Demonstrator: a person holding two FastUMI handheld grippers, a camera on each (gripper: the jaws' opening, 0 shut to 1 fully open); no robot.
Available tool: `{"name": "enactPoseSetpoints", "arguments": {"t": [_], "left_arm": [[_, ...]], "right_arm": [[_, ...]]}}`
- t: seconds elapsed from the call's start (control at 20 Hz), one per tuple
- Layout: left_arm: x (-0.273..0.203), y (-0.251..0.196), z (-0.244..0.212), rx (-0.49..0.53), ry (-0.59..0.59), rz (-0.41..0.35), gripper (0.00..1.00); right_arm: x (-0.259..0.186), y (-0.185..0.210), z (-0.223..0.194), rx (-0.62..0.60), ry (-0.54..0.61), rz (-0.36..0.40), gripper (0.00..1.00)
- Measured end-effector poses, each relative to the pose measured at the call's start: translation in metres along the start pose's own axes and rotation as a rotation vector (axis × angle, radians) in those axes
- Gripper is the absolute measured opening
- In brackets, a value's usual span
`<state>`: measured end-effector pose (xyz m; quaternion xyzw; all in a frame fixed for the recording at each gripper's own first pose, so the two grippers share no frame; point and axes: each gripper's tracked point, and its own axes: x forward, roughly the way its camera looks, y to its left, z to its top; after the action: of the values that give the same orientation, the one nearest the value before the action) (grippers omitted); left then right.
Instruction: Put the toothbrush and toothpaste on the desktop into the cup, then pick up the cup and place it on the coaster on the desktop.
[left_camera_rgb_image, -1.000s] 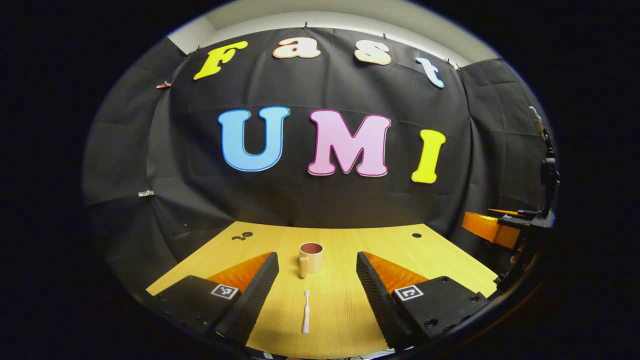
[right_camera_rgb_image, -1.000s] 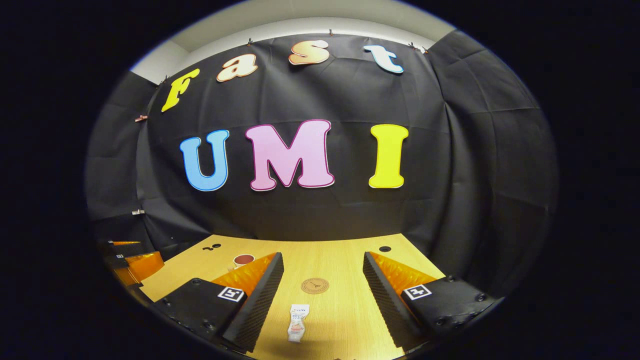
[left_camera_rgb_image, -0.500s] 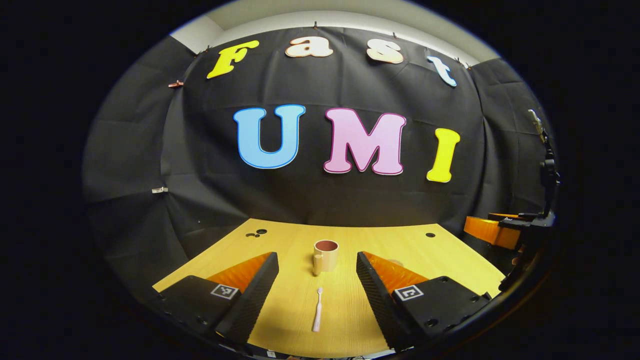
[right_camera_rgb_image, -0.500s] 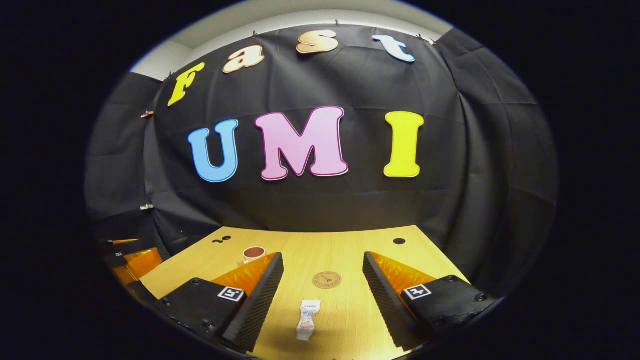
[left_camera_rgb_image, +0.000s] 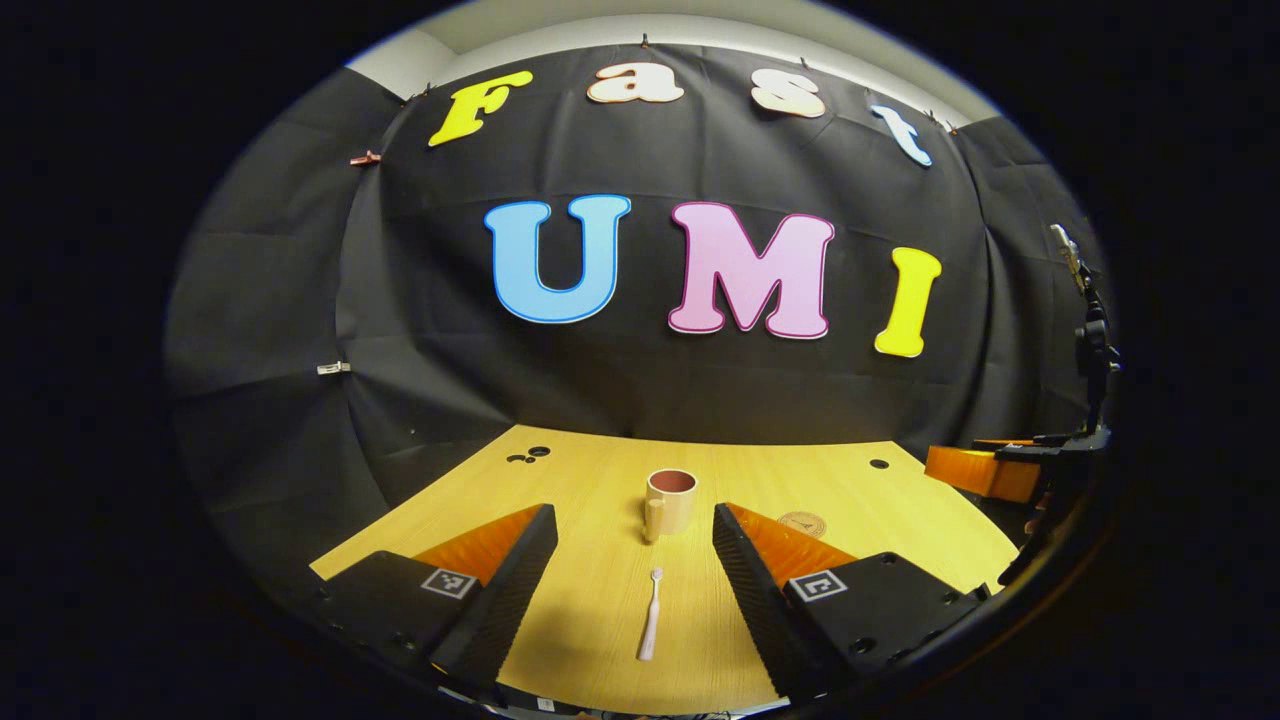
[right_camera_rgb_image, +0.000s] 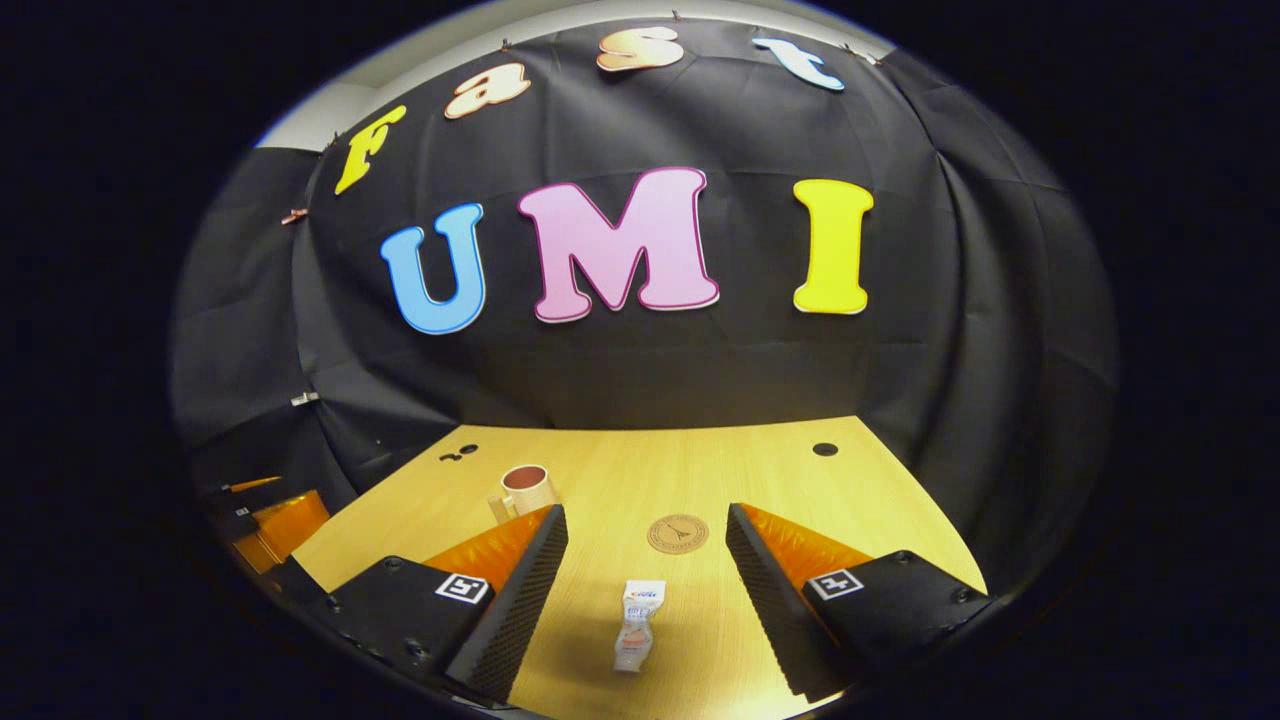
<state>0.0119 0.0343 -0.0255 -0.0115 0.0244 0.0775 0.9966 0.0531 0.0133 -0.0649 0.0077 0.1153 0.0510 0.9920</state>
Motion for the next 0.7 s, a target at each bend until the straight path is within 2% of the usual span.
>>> {"name": "enactPoseSetpoints", "arguments": {"t": [0.35, 0.7], "left_arm": [[0.014, 0.010, -0.021, -0.010, 0.062, 0.045, 0.98], [0.031, 0.016, -0.039, -0.006, 0.124, 0.097, 0.98]], "right_arm": [[0.033, -0.008, -0.042, -0.024, 0.134, -0.015, 0.99], [0.065, 0.001, -0.093, -0.064, 0.307, 0.039, 0.99]]}}
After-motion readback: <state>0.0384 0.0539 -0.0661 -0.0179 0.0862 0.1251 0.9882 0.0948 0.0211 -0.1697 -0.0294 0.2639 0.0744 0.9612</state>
